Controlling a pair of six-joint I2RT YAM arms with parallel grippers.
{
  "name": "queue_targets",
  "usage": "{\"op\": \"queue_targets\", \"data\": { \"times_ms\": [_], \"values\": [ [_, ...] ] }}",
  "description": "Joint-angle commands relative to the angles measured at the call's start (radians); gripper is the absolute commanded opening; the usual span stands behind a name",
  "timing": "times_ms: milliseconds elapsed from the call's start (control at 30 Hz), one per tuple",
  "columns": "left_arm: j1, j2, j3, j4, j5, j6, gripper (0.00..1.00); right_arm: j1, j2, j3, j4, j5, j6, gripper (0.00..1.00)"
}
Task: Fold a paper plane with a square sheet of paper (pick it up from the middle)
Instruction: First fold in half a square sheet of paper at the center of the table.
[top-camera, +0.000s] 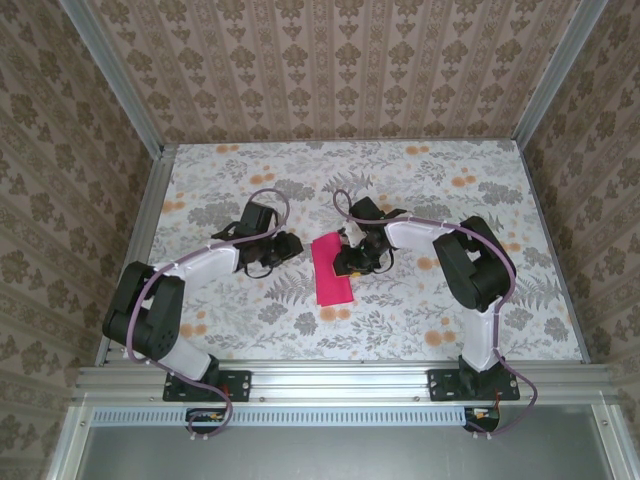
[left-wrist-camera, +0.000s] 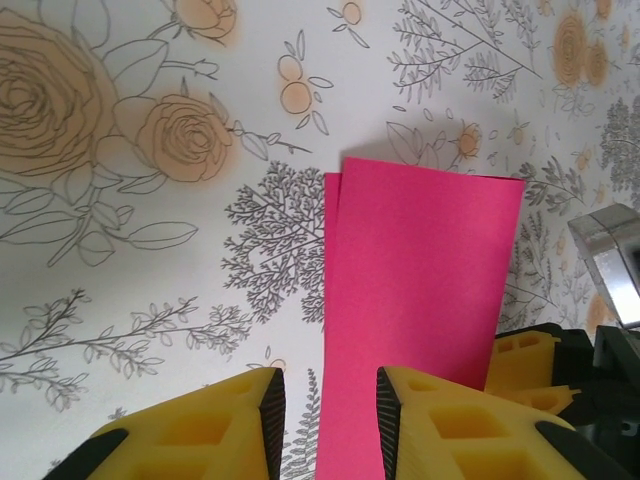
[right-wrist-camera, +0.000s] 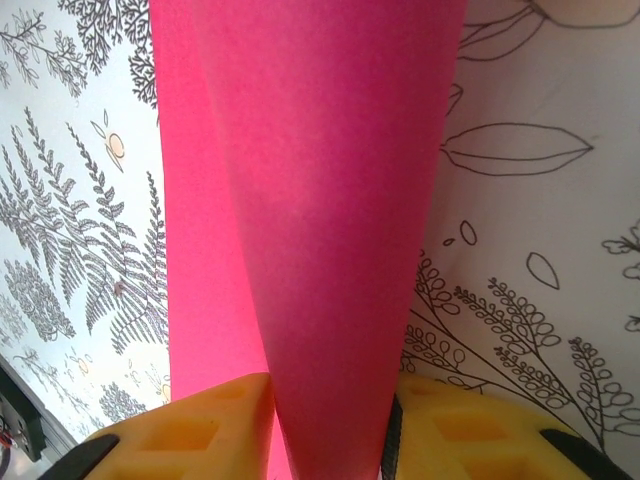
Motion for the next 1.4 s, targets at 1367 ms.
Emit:
{"op": "queue_targets", "data": {
  "times_ms": [1367],
  "values": [
    [-0.056, 0.088, 0.041, 0.016, 0.012, 0.01, 0.32, -0.004, 0.082, 0.045, -0.19, 0.182, -0.173, 0.28]
  ]
}}
